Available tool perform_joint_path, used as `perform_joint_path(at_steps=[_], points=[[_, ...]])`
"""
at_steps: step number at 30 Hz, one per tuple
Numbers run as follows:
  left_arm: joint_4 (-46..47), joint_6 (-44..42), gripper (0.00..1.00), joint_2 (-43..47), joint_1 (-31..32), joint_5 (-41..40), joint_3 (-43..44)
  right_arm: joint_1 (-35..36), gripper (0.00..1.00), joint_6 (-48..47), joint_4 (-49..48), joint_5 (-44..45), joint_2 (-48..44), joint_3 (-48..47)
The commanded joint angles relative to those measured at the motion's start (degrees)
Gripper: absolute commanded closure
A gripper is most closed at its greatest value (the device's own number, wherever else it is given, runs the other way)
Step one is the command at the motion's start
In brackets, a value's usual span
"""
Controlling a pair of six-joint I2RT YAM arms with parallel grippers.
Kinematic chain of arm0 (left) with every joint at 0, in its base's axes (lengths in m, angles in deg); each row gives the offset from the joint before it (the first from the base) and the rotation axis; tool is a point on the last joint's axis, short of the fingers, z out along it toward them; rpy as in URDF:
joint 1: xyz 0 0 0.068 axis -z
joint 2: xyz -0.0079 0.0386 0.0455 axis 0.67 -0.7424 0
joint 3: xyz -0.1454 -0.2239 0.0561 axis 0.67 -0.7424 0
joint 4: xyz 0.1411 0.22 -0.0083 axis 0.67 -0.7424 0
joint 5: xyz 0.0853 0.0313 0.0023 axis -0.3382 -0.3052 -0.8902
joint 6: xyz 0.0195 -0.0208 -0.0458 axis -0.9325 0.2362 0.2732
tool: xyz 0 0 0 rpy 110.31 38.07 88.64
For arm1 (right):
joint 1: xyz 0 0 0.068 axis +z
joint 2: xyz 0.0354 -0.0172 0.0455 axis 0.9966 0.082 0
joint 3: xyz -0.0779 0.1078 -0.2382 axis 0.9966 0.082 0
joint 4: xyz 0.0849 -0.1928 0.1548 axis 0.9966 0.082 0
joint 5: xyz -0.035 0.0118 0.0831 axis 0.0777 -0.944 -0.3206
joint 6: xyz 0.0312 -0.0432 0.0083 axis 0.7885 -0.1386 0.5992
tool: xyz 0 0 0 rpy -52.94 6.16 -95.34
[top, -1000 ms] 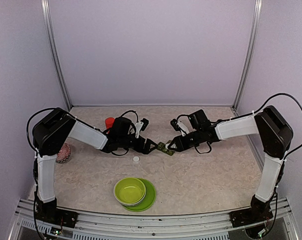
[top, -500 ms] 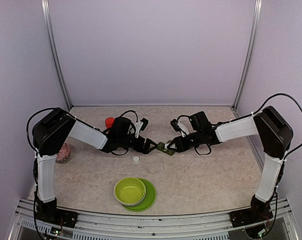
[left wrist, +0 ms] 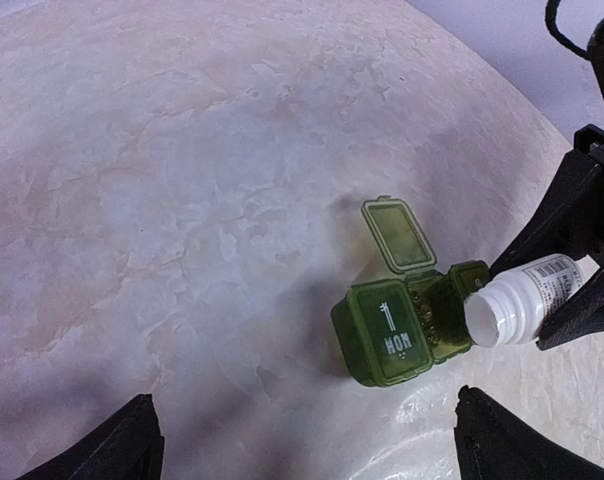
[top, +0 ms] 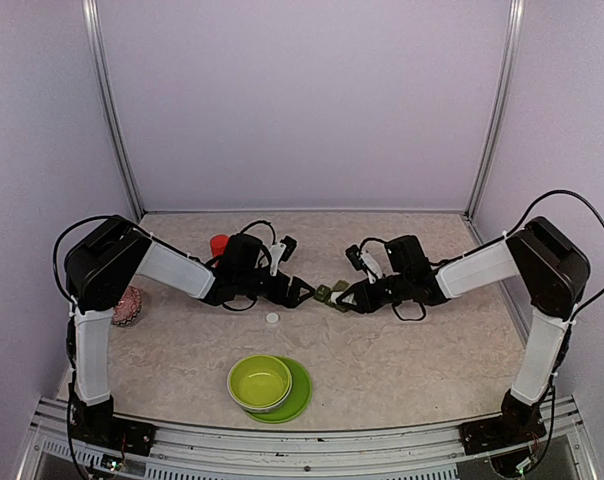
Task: Sort the pills into containers
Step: Pour the pill into the compartment of the pill container.
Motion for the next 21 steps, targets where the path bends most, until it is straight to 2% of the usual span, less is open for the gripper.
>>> perform_joint_path(at_steps=[1, 13, 21], points=[[1.8, 0.2, 0.01, 1.8, -0.4, 0.4, -0.9, 0.5, 0.79, 0.6, -7.8, -0.9, -3.2, 4.0], [2.0, 0.3, 0.01, 2.2, -0.3, 0.2, -1.1, -0.3, 0.78, 2.7, -22.7, -4.8, -5.5, 10.6], [2.3, 0.5, 0.01, 3.3, -0.2, -0.7, -1.8, -1.8, 0.79, 5.4, -36.7, -7.9, -9.2, 17.4]])
